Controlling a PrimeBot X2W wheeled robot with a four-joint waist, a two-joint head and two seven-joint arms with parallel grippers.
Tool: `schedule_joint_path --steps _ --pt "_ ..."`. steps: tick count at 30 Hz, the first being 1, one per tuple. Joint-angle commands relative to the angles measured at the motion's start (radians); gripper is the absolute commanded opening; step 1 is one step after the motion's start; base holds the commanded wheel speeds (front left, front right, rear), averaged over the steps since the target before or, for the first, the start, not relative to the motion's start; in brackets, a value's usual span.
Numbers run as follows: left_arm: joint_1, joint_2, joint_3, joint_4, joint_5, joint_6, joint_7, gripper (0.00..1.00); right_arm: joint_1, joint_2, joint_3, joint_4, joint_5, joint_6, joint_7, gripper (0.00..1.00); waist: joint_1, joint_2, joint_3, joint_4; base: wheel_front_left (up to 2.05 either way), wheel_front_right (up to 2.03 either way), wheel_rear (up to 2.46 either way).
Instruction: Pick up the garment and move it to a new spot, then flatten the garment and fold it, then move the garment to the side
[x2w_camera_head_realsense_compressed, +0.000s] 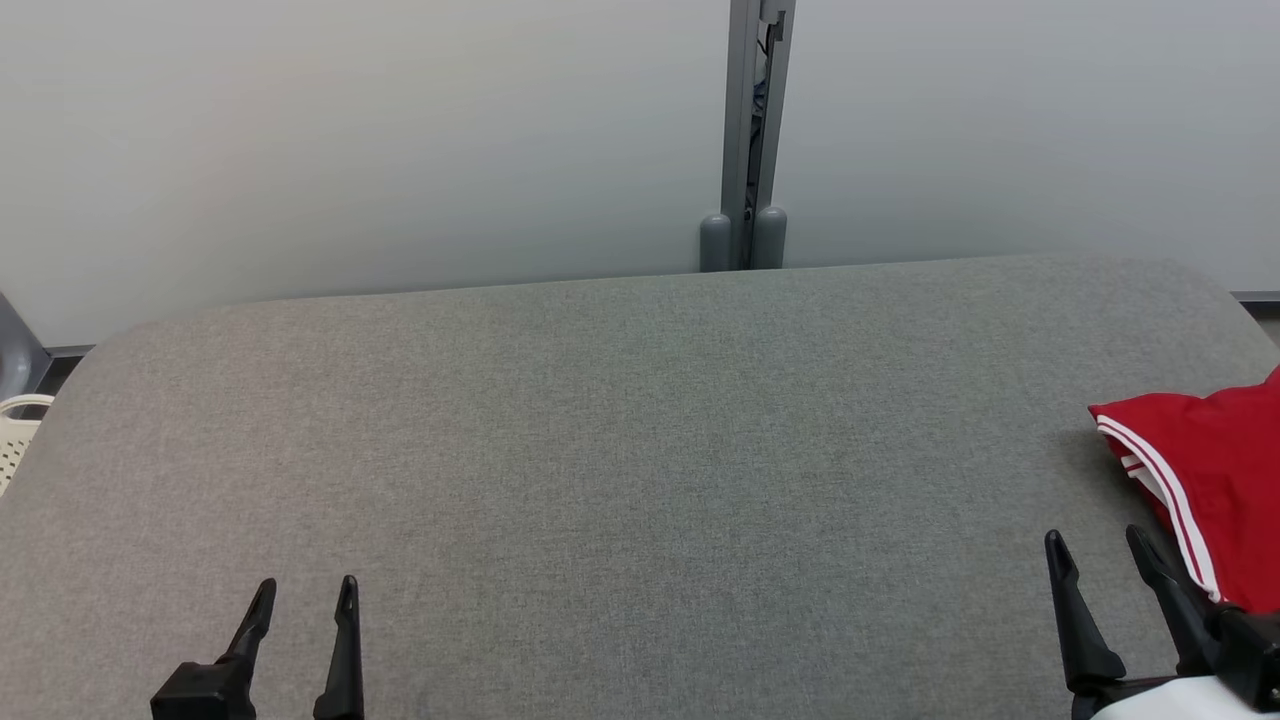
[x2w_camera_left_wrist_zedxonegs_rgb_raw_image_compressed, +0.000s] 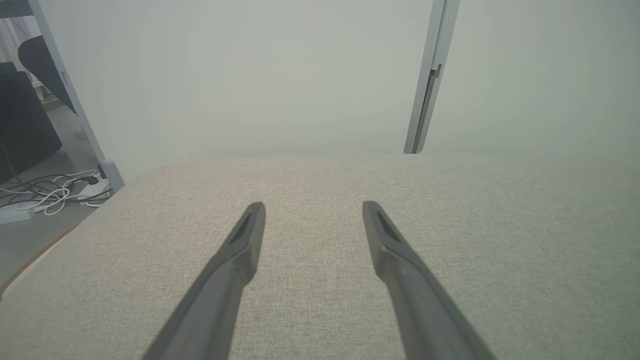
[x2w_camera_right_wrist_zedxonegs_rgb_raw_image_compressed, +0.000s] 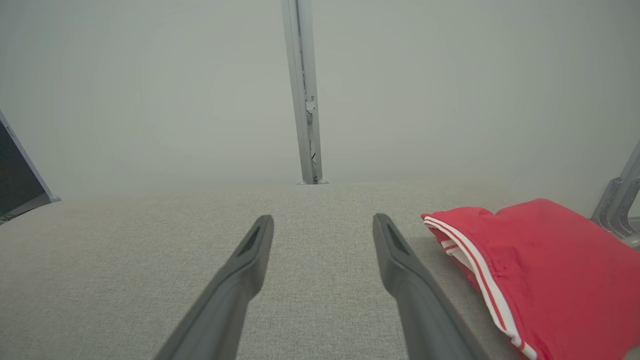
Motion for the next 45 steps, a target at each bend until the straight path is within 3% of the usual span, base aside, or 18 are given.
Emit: schedule_joint_path --steps 1,5,6,9,23,45 --pt "-0.020 0.005 0.000 0.003 -0.006 0.004 -0.001 1.00 0.007 -0.001 -0.004 -0.002 -0.003 0.000 -0.002 1.00 0.0000 0.0000 0.000 0.000 0.00 0.00 0.00" --pt "-0.018 0.004 -0.003 0.007 -0.012 0.001 0.005 1.00 0.008 -0.001 -0.005 -0.001 -0.001 0.000 -0.003 1.00 0.0000 0.0000 0.000 0.001 0.00 0.00 0.00" --pt "-0.004 -0.001 -0.004 0.007 -0.008 0.002 0.006 0.00 0.000 0.001 -0.001 0.004 0.000 0.000 0.000 0.00 0.0000 0.0000 0.000 0.001 0.00 0.00 0.00" --pt "0.014 -0.018 -0.011 0.029 -0.014 0.000 0.010 0.00 0.007 0.009 0.003 0.030 0.007 0.000 0.001 0.00 0.0000 0.0000 0.000 0.002 0.00 0.00 0.00" --pt "-0.038 -0.053 0.055 0.050 -0.260 -0.062 0.067 0.00 -0.047 0.007 -0.008 0.078 0.294 0.000 0.035 0.00 0.0000 0.0000 0.007 0.002 0.00 0.00 0.00" --pt "-0.101 -0.097 0.134 0.075 -0.548 -0.137 0.135 0.00 -0.110 0.004 -0.019 0.135 0.632 0.000 0.074 0.00 0.0000 0.0000 0.018 0.004 0.00 0.00 0.00"
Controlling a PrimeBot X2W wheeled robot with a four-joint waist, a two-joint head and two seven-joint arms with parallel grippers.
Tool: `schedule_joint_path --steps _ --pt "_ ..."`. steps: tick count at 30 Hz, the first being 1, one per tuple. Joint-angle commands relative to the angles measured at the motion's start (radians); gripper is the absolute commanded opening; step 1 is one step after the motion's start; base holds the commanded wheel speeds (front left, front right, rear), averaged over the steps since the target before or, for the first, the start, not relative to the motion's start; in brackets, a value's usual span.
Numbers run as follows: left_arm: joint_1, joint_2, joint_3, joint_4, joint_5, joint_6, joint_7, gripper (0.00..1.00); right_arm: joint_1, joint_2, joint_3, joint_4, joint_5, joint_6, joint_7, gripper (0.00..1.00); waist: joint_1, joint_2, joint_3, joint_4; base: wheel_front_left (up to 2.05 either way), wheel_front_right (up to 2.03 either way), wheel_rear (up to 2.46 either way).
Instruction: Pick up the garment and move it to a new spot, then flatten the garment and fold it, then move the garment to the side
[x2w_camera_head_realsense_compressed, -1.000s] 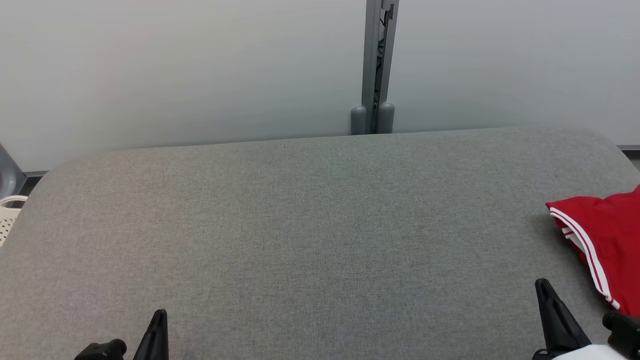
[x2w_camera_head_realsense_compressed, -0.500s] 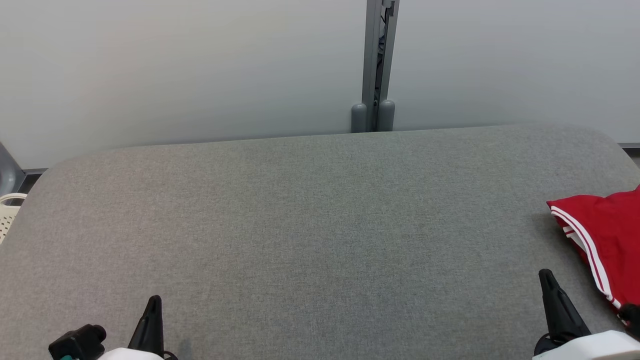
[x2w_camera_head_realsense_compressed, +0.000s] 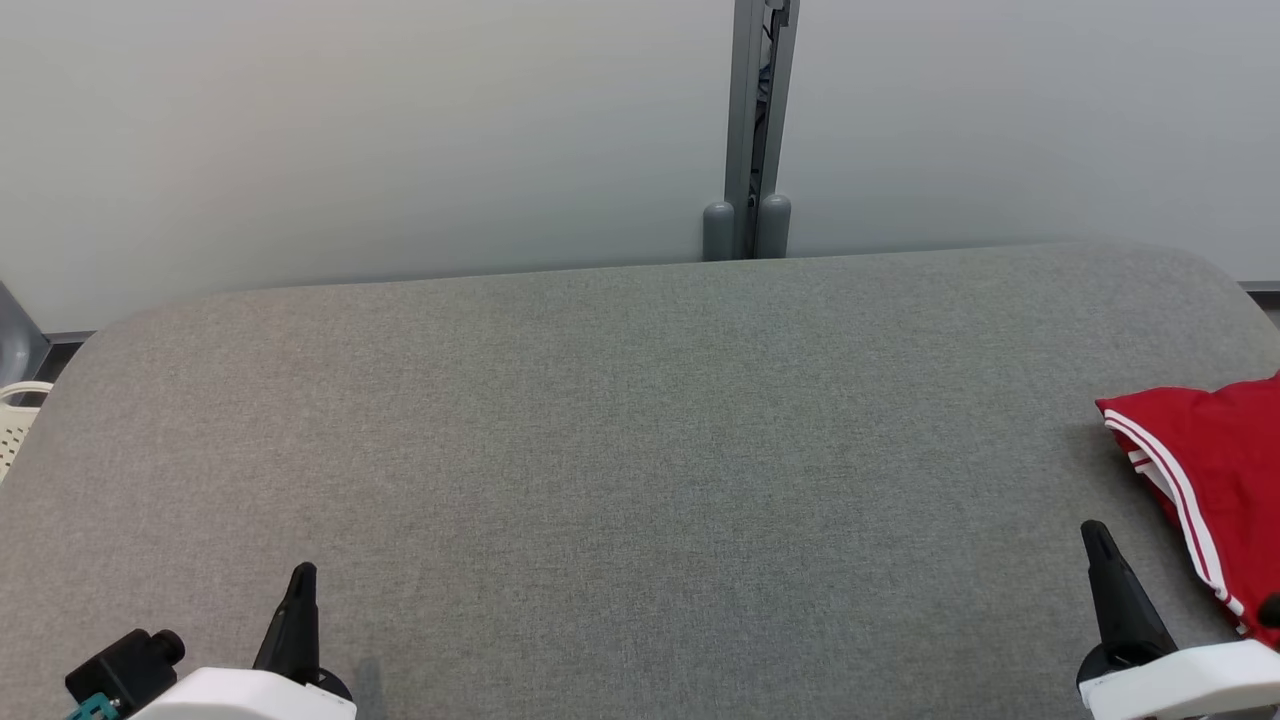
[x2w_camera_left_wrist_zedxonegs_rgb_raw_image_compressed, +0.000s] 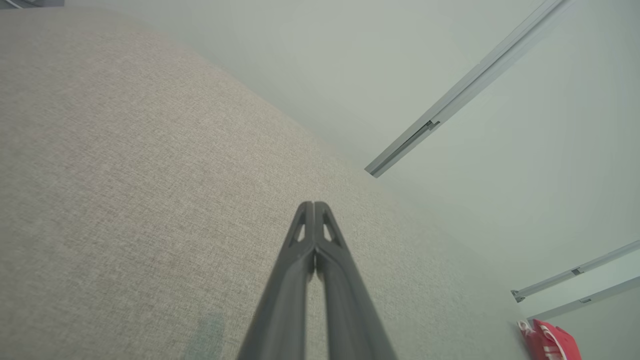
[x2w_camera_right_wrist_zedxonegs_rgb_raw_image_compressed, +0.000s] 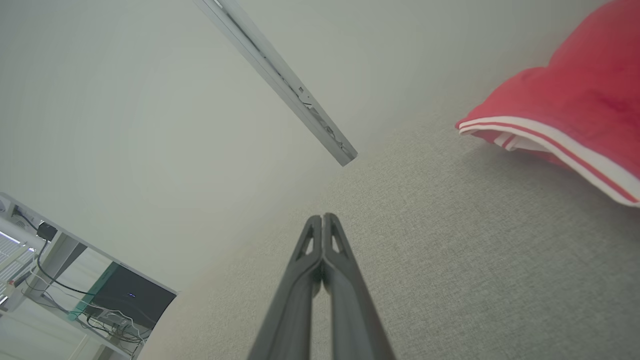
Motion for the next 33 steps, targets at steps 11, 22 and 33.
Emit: schedule_joint_path --steps 11,22,33 --pt "-0.055 -0.014 0.045 -0.001 -0.137 -0.037 0.030 0.00 -0.051 -0.011 -0.009 0.015 0.161 0.000 0.018 0.00 0.0000 0.0000 0.005 0.001 0.00 0.00 0.00" --pt "-0.079 -0.031 0.076 0.008 -0.245 -0.066 0.057 0.00 -0.075 -0.012 -0.014 0.038 0.289 0.000 0.034 0.00 0.0000 0.0000 0.011 0.001 0.00 0.00 0.00" --pt "-0.100 -0.047 0.104 0.015 -0.342 -0.092 0.081 0.00 -0.097 -0.012 -0.018 0.057 0.404 0.000 0.046 0.00 0.0000 0.0000 0.016 0.002 0.00 0.00 0.00"
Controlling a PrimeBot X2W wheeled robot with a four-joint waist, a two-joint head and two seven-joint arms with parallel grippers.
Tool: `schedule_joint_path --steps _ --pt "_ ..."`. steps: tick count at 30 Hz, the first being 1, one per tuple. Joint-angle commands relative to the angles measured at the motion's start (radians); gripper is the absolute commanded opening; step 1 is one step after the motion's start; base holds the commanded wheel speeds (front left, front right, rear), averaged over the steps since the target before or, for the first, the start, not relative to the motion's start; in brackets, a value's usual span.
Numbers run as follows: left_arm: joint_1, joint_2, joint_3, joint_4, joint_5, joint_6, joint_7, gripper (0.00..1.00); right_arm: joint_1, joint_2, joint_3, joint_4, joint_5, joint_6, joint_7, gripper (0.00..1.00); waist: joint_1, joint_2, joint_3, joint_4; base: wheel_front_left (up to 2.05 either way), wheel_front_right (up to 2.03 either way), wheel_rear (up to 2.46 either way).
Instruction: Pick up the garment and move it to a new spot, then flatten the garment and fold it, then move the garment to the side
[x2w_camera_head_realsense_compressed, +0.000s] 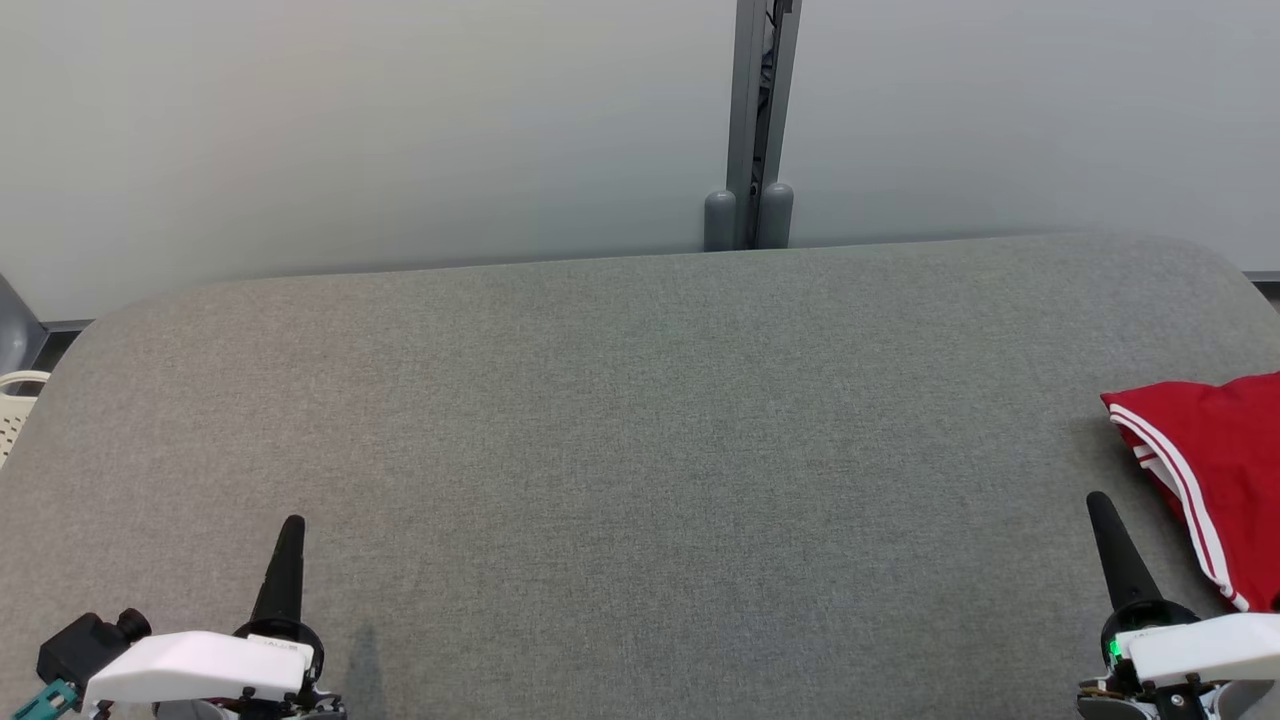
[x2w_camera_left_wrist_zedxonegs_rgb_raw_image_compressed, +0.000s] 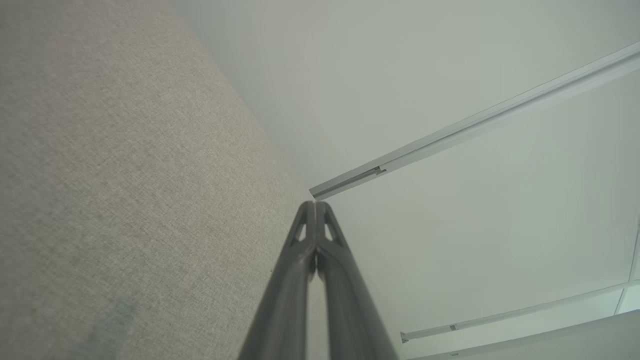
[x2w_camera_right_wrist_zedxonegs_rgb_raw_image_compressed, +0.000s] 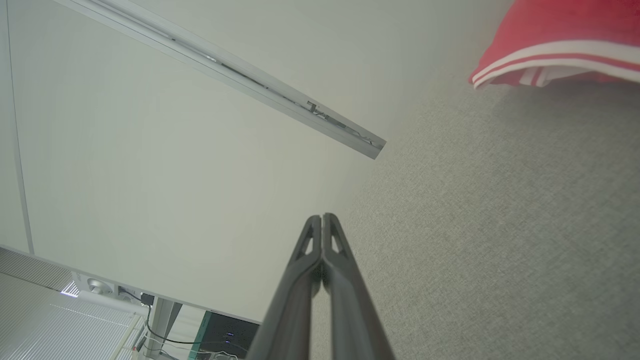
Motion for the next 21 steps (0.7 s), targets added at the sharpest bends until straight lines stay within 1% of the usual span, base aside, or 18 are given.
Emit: schedule_joint_path --steps 1,21 --pt "-0.030 0.003 0.012 -0.006 -0.021 -0.013 0.003 0.00 -0.026 -0.010 -0.006 -0.003 0.028 0.000 0.004 0.00 0.0000 -0.0001 0.001 0.000 0.00 0.00 0.00" --pt "-0.061 -0.022 0.054 0.007 -0.168 -0.051 0.041 0.00 -0.056 -0.011 -0.011 0.028 0.202 0.000 0.026 0.00 0.0000 -0.0001 0.010 0.001 0.00 0.00 0.00"
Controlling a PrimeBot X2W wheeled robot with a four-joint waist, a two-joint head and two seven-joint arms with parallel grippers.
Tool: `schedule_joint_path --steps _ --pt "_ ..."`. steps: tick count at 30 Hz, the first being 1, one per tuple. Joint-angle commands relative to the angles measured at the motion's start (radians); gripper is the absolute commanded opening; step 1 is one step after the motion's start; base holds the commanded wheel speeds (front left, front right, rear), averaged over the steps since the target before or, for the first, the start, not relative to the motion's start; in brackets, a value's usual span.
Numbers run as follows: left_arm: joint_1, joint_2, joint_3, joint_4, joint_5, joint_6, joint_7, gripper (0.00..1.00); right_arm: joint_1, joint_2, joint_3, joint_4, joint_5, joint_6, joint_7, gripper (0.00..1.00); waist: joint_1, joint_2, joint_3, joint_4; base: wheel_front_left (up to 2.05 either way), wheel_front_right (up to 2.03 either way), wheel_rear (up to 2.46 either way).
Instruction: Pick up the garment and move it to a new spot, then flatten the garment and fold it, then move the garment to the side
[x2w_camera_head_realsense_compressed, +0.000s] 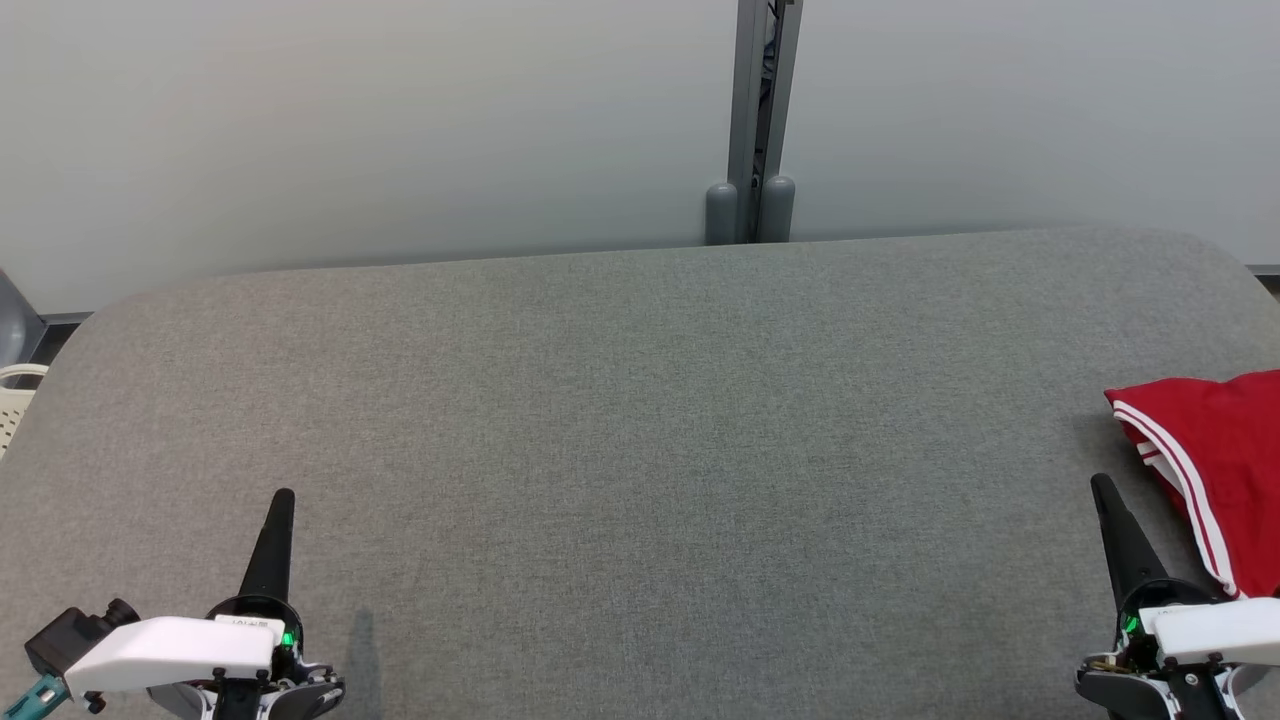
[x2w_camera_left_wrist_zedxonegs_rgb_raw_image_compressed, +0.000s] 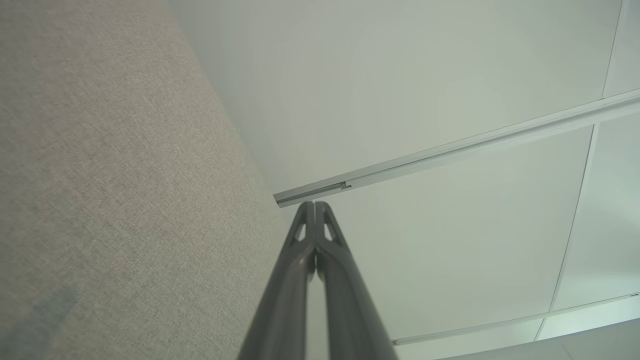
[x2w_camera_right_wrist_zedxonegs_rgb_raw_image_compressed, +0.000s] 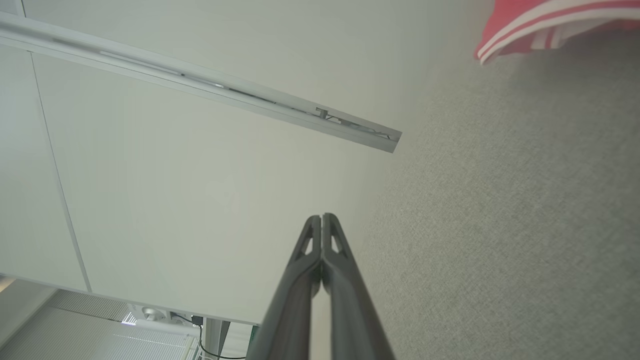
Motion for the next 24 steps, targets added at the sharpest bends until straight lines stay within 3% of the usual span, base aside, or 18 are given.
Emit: schedule_joint_path --steps 1,24 --pt "-0.025 0.003 0.008 -0.003 -0.017 -0.009 0.004 0.00 -0.018 -0.009 -0.005 -0.002 0.019 0.000 0.008 0.00 0.0000 -0.0001 0.000 0.000 0.00 0.00 0.00" --pt "-0.056 -0.023 0.053 0.011 -0.169 -0.049 0.043 0.00 -0.049 -0.010 -0.010 0.031 0.201 0.000 0.028 0.00 0.0000 -0.0001 0.012 0.001 0.00 0.00 0.00"
